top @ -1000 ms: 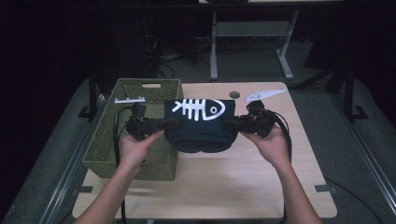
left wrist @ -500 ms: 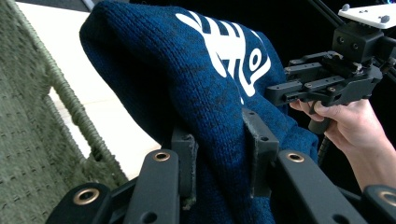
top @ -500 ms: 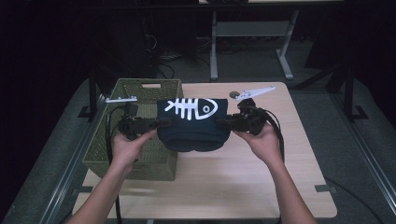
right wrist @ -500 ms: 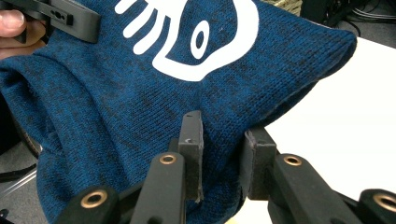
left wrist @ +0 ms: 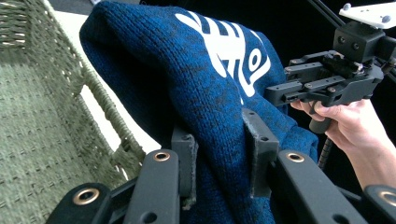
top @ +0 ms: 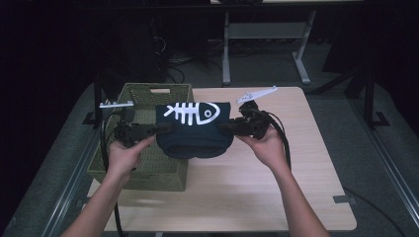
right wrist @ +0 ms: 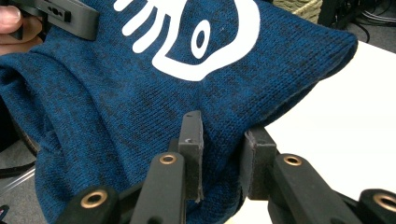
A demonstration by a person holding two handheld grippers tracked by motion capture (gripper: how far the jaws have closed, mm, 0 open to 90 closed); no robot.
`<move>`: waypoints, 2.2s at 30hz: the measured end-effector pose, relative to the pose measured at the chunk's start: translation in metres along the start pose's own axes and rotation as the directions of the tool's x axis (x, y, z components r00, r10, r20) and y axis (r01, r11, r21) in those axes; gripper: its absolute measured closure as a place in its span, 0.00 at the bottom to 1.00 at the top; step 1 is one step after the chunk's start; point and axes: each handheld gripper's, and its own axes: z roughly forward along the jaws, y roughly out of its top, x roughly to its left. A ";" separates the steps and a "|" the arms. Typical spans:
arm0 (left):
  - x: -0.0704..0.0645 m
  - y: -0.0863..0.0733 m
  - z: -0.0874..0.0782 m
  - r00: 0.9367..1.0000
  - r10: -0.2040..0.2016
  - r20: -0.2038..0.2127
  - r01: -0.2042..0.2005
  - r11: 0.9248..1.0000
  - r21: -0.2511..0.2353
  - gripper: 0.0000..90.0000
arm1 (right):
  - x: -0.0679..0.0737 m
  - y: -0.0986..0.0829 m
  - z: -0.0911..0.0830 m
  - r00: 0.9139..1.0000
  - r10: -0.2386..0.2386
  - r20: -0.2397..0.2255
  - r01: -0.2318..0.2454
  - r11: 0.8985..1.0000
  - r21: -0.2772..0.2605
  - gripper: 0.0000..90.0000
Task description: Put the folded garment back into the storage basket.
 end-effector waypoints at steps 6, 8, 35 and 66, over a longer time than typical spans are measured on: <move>0.005 0.001 -0.008 1.000 -0.003 -0.009 0.003 1.000 -0.001 0.78 | 0.003 0.005 0.008 1.000 -0.018 -0.007 0.018 1.000 0.002 0.81; 0.006 0.002 -0.010 1.000 -0.010 -0.012 0.010 1.000 -0.003 0.78 | 0.004 0.007 0.011 1.000 -0.017 -0.007 0.017 1.000 0.006 0.81; 0.033 0.001 -0.053 0.996 -0.041 -0.075 0.040 0.999 -0.022 0.78 | 0.025 0.031 0.056 0.998 -0.043 -0.045 0.044 0.999 0.009 0.81; 0.068 -0.005 -0.090 0.988 -0.089 -0.125 0.083 0.995 -0.050 0.77 | 0.049 0.050 0.100 0.996 -0.048 -0.069 0.049 0.999 0.006 0.81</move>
